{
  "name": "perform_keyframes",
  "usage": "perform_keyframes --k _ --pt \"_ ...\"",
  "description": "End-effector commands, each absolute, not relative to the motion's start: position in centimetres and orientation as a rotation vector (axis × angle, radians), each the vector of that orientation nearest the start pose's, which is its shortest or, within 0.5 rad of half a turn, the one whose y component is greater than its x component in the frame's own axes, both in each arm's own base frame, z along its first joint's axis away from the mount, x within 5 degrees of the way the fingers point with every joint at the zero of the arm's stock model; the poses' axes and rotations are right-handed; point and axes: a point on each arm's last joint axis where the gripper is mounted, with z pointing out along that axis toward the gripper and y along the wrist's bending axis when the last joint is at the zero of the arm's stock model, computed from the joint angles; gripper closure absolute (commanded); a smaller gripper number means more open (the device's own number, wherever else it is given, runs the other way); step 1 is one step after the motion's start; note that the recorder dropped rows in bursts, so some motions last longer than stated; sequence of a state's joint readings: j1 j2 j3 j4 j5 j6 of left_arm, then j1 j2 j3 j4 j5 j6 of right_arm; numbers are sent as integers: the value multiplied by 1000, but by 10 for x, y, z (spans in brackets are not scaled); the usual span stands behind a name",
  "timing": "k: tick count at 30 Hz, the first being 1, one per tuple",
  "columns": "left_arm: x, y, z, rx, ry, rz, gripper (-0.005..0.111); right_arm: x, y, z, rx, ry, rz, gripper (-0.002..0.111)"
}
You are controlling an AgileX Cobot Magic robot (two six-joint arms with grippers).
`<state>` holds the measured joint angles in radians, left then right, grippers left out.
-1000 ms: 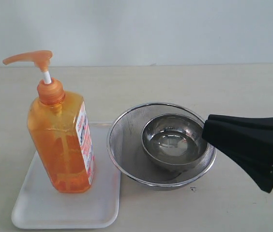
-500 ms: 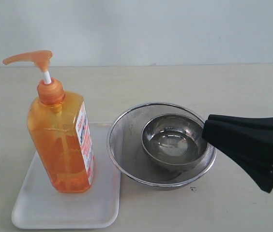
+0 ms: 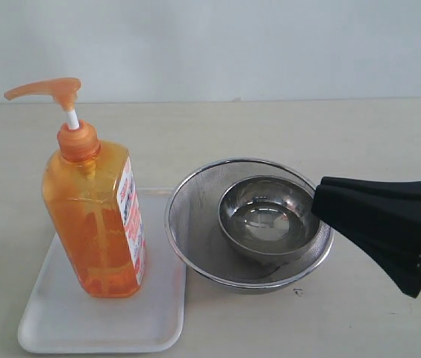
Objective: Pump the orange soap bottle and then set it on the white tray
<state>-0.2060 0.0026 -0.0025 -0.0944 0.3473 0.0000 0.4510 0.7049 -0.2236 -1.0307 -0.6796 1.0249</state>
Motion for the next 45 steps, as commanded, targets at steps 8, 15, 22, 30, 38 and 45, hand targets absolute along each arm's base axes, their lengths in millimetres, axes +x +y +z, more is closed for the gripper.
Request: perform_keyframes --k 8,15,22,30,38,45 --pt "52 -13 181 131 1840 -216 102 92 99 259 -721 1468 880 108" --pt "52 -9 181 62 1842 -164 102 92 99 259 -721 1468 880 108" --pt "53 -3 181 -51 1840 -79 102 91 99 259 -726 1464 883 108" --pt "53 -2 181 -64 1839 -68 102 91 99 260 -727 1462 885 108" --pt "53 -2 181 -64 1839 -68 102 91 99 260 -727 1462 885 108" --pt "53 -2 181 -64 1839 -68 102 91 99 260 -727 1462 885 108"
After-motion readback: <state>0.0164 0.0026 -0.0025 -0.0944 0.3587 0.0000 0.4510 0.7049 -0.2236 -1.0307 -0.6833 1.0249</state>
